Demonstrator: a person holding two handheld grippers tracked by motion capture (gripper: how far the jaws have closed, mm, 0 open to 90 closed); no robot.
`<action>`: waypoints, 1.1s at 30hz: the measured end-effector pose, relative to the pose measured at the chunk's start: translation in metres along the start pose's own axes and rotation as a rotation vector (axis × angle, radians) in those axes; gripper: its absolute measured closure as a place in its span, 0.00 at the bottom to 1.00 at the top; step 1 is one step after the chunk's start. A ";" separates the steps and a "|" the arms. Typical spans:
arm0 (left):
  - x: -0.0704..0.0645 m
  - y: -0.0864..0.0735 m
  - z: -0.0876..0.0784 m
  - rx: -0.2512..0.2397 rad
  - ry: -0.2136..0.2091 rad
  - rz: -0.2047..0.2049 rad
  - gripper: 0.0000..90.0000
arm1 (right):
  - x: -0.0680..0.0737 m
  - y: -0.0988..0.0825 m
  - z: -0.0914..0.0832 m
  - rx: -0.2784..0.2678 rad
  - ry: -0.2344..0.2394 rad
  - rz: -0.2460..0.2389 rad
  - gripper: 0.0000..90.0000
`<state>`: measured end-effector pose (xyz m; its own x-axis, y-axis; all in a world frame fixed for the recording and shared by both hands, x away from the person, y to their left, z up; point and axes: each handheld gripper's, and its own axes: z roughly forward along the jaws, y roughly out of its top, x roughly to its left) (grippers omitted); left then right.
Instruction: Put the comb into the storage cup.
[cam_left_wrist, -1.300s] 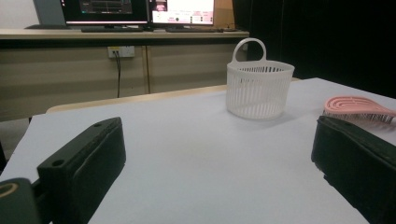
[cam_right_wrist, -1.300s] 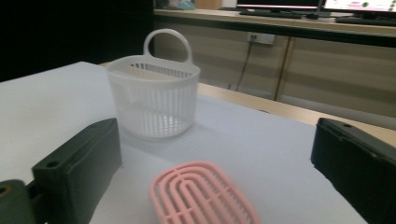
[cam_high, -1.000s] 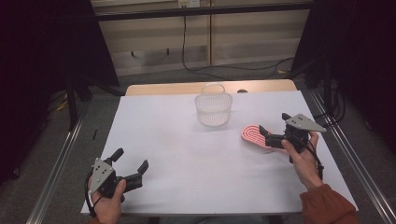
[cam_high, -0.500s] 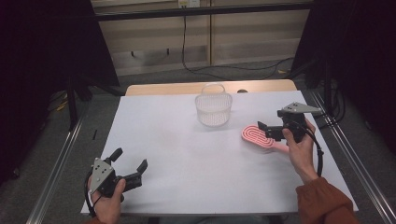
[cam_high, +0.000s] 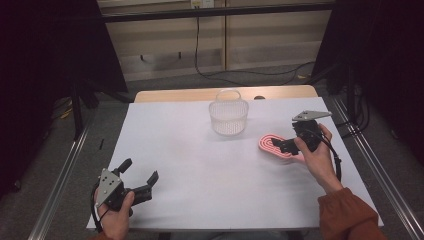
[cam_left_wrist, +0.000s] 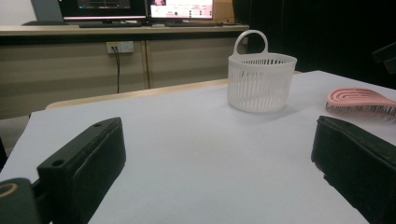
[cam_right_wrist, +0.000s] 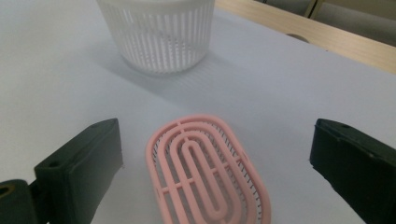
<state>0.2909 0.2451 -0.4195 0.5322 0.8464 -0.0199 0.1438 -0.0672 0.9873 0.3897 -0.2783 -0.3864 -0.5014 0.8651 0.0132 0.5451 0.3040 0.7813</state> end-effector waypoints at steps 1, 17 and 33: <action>0.000 0.000 0.000 0.001 0.003 0.004 0.03 | -0.001 0.001 0.002 0.027 0.007 -0.001 0.03; -0.002 0.001 -0.001 -0.002 -0.012 -0.005 0.03 | -0.021 0.016 0.007 0.151 0.168 -0.071 0.05; -0.001 0.000 0.000 0.001 -0.008 0.002 0.03 | -0.024 0.021 0.023 0.327 0.241 -0.178 0.08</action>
<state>0.2903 0.2444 -0.4191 0.5393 0.8419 -0.0193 0.1438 -0.0696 0.9872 0.4285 -0.2831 -0.3843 -0.7279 0.6819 0.0716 0.6004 0.5835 0.5469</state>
